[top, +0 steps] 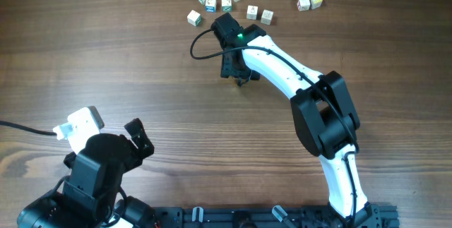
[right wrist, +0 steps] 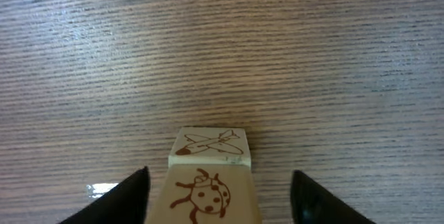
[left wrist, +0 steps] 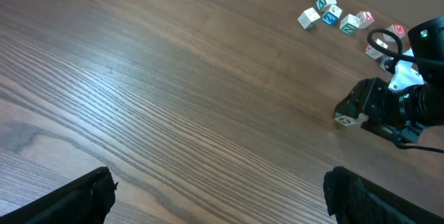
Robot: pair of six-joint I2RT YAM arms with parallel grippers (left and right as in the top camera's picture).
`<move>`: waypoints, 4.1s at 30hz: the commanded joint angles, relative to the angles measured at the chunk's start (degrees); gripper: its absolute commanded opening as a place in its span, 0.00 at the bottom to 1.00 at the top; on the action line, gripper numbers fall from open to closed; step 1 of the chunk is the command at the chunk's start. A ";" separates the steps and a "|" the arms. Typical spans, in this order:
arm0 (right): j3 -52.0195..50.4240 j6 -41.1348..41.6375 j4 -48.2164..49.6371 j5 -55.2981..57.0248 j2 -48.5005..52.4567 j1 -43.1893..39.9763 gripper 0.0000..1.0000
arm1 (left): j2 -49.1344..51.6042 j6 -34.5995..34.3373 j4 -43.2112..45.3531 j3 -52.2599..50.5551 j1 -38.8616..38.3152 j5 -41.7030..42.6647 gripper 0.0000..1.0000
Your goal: Form a tower
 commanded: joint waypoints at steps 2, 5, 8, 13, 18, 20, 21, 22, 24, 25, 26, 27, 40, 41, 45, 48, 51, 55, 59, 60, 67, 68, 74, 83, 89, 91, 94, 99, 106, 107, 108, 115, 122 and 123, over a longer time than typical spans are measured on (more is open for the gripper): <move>2.54 -5.97 -0.72 -0.61 -5.73 -0.24 0.91 | -0.04 1.14 0.15 -0.15 0.13 0.26 1.00; 2.54 -18.43 -1.40 -1.11 -7.52 -0.28 1.00 | -0.04 1.14 0.15 -0.15 0.13 0.26 1.00; 2.54 -30.73 -2.12 -1.16 -9.07 -0.28 0.99 | -0.04 1.14 0.15 -0.15 0.13 0.26 1.00; 2.54 -57.42 -6.40 -12.98 -11.15 -0.87 1.00 | -0.04 1.14 0.15 -0.15 0.13 0.26 1.00; 2.51 -69.22 -6.60 -16.39 -11.15 -4.17 1.00 | -0.04 1.14 0.15 -0.15 0.13 0.26 1.00; 2.51 -75.01 -6.62 -22.10 -11.15 -6.34 1.00 | -0.04 1.14 0.15 -0.15 0.13 0.26 1.00; 2.51 -76.17 -6.67 -23.76 -11.15 -6.86 1.00 | -0.04 1.14 0.15 -0.15 0.13 0.26 1.00; 2.51 -77.99 -6.99 -26.03 -11.15 -7.87 0.99 | -0.04 1.14 0.15 -0.15 0.13 0.26 1.00; 2.49 -81.88 -6.91 -28.52 -10.75 -9.55 1.00 | -0.04 1.14 0.15 -0.15 0.13 0.26 1.00; 2.49 -82.71 -6.91 -28.65 -10.62 -9.75 1.00 | -0.04 1.14 0.15 -0.15 0.13 0.26 1.00; 2.47 -83.82 -6.97 -28.72 -10.47 -9.88 1.00 | -0.04 1.14 0.15 -0.15 0.13 0.26 1.00; 2.47 -84.50 -6.97 -28.74 -10.36 -9.86 1.00 | -0.04 1.14 0.15 -0.15 0.13 0.26 1.00; 2.45 -91.21 -5.25 -28.30 -3.04 -9.86 1.00 | -0.04 1.14 0.15 -0.15 0.13 0.26 1.00; 2.45 -91.21 -4.68 -28.28 -2.49 -9.86 1.00 | -0.04 1.14 0.15 -0.15 0.13 0.26 1.00; 2.45 -91.23 -2.71 -28.11 -2.10 -9.88 0.98 | -0.04 1.14 0.15 -0.15 0.13 0.26 1.00; 2.38 -91.30 -1.95 -27.89 -1.68 -9.88 0.98 | -0.04 1.14 0.15 -0.15 0.13 0.26 1.00; 2.38 -91.17 -1.03 -27.39 0.07 -9.88 0.97 | -0.04 1.14 0.15 -0.15 0.13 0.26 1.00; 2.36 -91.08 -0.81 -26.86 0.98 -9.88 0.94 | -0.04 1.14 0.15 -0.15 0.13 0.26 1.00; 2.36 -91.21 -0.17 -26.86 0.98 -9.88 0.90 | -0.04 1.14 0.15 -0.15 0.13 0.26 1.00; 2.36 -91.19 -0.15 -26.84 1.01 -9.88 0.89 | -0.04 1.14 0.15 -0.15 0.13 0.26 1.00; 2.36 -91.17 -0.17 -26.84 1.01 -9.88 0.70 | -0.04 1.14 0.15 -0.15 0.13 0.26 1.00; 2.36 -91.17 -0.17 -26.82 1.01 -9.88 0.70 | -0.04 1.14 0.15 -0.15 0.13 0.26 1.00; 2.36 -91.17 -0.20 -26.84 0.98 -9.88 0.64 | -0.04 1.14 0.15 -0.15 0.13 0.26 1.00; 2.36 -91.12 -0.20 -26.84 1.01 -9.88 0.55 | -0.04 1.14 0.15 -0.15 0.13 0.26 1.00; 2.36 -91.01 -0.24 -26.80 1.01 -9.88 0.61 | -0.04 1.14 0.15 -0.15 0.13 0.26 1.00; 2.36 -91.03 -0.44 -26.82 1.01 -9.88 0.70 | -0.04 1.14 0.15 -0.15 0.13 0.26 1.00; 2.36 -91.06 -1.49 -26.60 1.01 -9.88 0.83 | -0.04 1.14 0.15 -0.15 0.13 0.26 1.00; 2.36 -91.03 -2.58 -25.31 0.98 -9.88 0.93 | -0.04 1.14 0.15 -0.15 0.13 0.26 1.00; 2.36 -91.23 -1.77 -25.33 1.01 -10.05 0.93 | -0.04 1.16 0.15 -0.15 0.13 0.26 1.00; 2.36 -91.25 -1.64 -25.33 1.05 -10.08 0.93 | -0.04 1.14 0.15 -0.15 0.13 0.26 1.00; 2.36 -91.23 -1.38 -25.31 1.25 -10.08 0.93 | -0.04 1.14 0.15 -0.15 0.13 0.26 1.00; 2.25 -91.19 -0.39 -25.35 2.05 -10.08 0.92 | -0.04 1.14 0.15 -0.15 0.13 0.26 1.00; 2.25 -91.03 0.37 -25.35 2.91 -10.08 0.91 | -0.04 1.14 0.15 -0.15 0.13 0.26 1.00; 2.25 -91.03 0.42 -25.35 3.10 -10.08 0.91 | -0.04 1.14 0.15 -0.15 0.13 0.26 1.00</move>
